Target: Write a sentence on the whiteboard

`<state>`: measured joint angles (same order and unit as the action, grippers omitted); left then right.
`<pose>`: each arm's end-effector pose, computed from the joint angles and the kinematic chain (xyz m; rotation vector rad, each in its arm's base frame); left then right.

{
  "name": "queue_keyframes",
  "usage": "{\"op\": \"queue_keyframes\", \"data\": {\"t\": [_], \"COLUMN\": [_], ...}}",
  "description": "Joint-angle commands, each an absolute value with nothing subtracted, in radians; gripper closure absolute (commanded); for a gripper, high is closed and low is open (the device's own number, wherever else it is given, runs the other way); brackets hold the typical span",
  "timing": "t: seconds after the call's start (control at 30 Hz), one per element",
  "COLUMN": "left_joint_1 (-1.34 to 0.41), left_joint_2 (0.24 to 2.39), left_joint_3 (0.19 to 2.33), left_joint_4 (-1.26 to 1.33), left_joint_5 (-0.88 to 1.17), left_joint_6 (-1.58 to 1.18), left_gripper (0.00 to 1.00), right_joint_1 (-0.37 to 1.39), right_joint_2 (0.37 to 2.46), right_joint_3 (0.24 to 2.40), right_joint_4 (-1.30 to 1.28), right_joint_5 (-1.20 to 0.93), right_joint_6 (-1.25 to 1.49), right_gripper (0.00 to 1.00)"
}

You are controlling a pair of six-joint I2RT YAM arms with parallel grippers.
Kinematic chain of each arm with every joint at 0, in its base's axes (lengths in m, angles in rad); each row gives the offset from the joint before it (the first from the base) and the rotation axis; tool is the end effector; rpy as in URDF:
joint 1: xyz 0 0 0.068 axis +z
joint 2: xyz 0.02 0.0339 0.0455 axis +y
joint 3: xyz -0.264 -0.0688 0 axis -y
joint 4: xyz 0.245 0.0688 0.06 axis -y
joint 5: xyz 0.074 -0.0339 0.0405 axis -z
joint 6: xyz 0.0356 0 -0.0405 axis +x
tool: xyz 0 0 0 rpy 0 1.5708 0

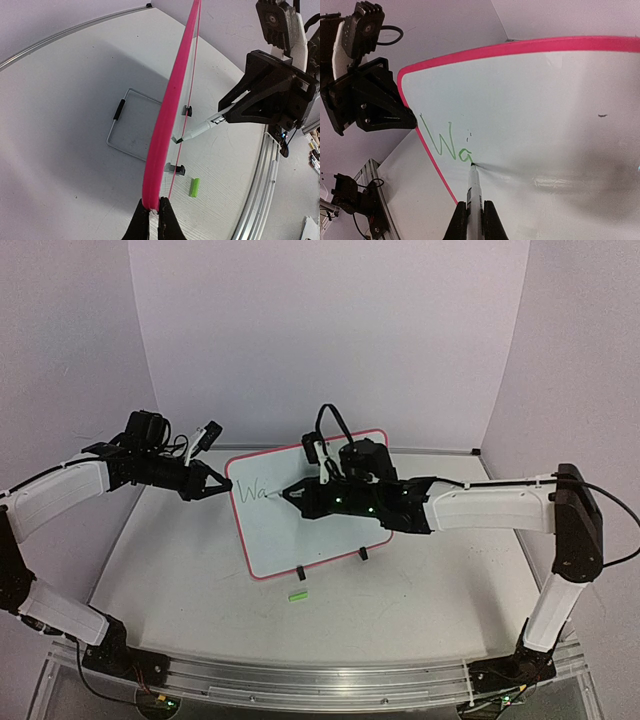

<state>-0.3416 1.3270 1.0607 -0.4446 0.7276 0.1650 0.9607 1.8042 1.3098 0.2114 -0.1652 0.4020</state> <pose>0.2603 -0.1177 0.2975 0.9192 2.0247 -0.9193 0.2416 0.3558 0.2764 -0.6692 1.8834 1.0714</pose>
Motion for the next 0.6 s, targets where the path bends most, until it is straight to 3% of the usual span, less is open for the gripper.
{"op": "queue_keyframes", "data": {"t": [0.0,0.57], "left_joint_1": [-0.374,-0.377], "left_joint_2": [1.333,1.333], "left_joint_3": [1.071,1.072], "left_joint_4": [-0.474,-0.476], "left_joint_5": [0.709,0.707], "left_joint_6": [0.21,0.211], "left_gripper": [1.0,1.0], "right_joint_1": [0.951,0.95], "right_joint_2": [1.794,1.692], "right_joint_3": [1.285,1.27], "right_joint_4": [0.189,0.239], "right_joint_5": [-0.099,-0.091], "right_joint_6": [0.406,0.399], "right_gripper": [1.0,1.0]}}
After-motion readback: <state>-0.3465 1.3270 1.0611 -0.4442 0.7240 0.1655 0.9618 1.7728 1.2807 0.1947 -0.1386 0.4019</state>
